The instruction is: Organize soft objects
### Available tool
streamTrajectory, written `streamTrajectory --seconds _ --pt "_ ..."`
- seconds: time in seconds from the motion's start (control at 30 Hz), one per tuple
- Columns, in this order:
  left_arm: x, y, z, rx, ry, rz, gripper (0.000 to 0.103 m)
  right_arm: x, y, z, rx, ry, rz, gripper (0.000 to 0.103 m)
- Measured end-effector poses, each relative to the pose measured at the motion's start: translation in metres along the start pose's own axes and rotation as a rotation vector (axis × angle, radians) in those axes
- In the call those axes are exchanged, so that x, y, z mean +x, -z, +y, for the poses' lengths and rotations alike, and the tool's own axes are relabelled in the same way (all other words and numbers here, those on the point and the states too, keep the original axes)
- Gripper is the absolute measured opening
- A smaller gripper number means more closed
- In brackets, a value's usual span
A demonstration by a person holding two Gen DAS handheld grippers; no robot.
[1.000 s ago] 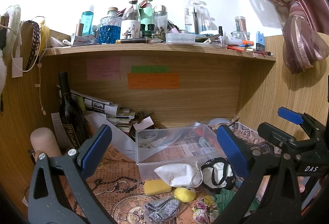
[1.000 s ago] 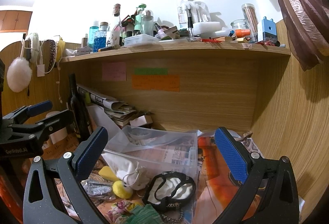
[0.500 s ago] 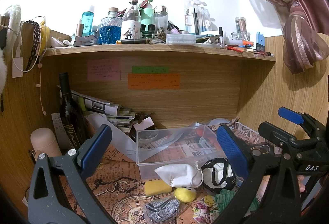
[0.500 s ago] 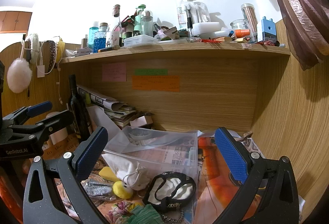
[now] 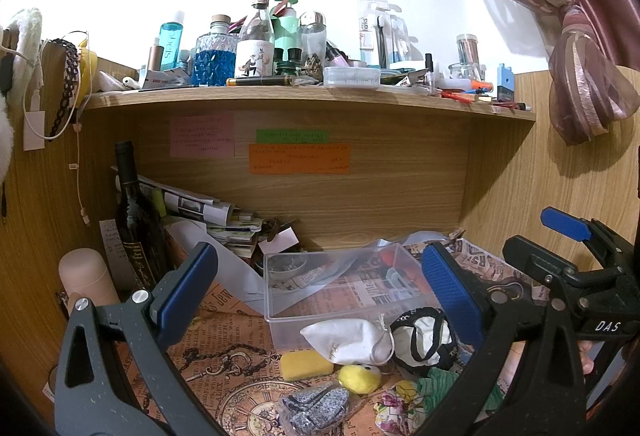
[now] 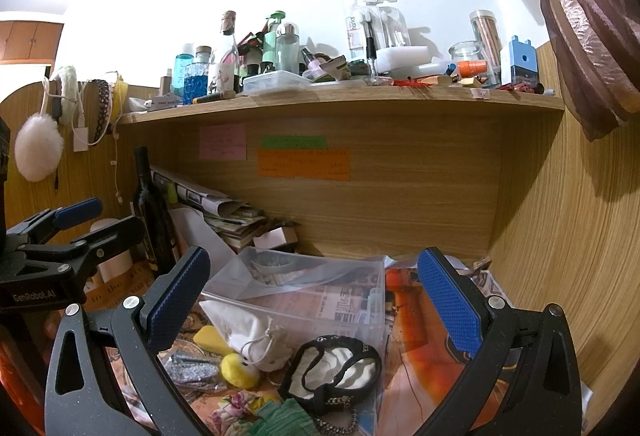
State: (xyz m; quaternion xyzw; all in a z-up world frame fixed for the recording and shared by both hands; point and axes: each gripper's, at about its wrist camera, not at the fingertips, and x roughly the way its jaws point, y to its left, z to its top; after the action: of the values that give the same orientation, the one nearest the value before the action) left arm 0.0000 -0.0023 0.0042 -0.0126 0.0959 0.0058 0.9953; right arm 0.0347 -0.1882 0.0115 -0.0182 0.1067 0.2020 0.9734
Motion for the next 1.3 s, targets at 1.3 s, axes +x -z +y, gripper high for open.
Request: streamTrajectory --seconds 1.3 --pt "0.106 0.076 0.016 -0.094 0.102 0.419 0.103 0.078 0.072 -0.044 0.047 0.062 0.393 0.103"
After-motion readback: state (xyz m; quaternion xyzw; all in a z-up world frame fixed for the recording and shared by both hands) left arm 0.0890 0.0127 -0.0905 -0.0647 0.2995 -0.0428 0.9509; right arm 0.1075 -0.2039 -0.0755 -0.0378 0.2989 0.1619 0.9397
